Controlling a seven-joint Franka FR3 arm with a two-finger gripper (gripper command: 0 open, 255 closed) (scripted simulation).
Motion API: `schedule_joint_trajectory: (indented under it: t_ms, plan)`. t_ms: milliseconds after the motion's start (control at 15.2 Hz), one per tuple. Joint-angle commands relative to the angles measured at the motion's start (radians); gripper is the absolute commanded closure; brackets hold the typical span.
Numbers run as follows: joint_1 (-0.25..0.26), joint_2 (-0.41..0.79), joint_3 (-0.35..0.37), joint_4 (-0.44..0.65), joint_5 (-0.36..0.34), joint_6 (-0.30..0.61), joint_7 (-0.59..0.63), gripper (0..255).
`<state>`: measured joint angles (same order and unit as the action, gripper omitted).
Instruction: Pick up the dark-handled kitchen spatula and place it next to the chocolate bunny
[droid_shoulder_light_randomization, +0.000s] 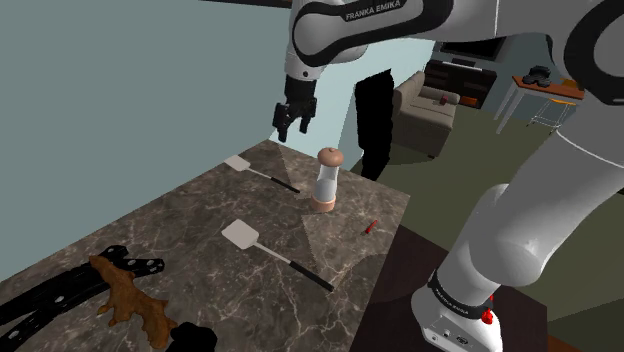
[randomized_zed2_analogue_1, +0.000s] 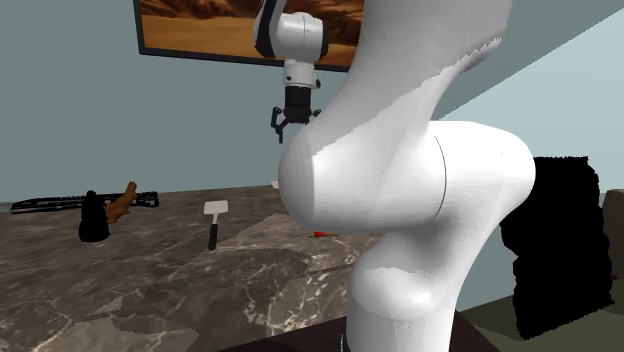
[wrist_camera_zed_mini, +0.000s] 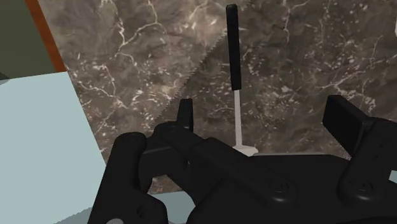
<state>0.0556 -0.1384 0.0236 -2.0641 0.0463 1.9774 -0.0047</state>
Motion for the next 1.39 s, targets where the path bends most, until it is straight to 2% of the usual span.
schedule_joint_trajectory:
  t_ms: [0, 660, 1122, 1320]
  plan:
    - [0.003, 0.08, 0.005, 0.043, -0.009, 0.016, -0.003, 0]
    - [0.029, 0.478, 0.021, 0.331, -0.065, 0.029, -0.008, 0]
    - [0.03, 0.509, 0.02, 0.278, -0.067, 0.113, -0.007, 0]
    - [0.03, 0.512, 0.02, 0.274, -0.067, 0.12, -0.007, 0]
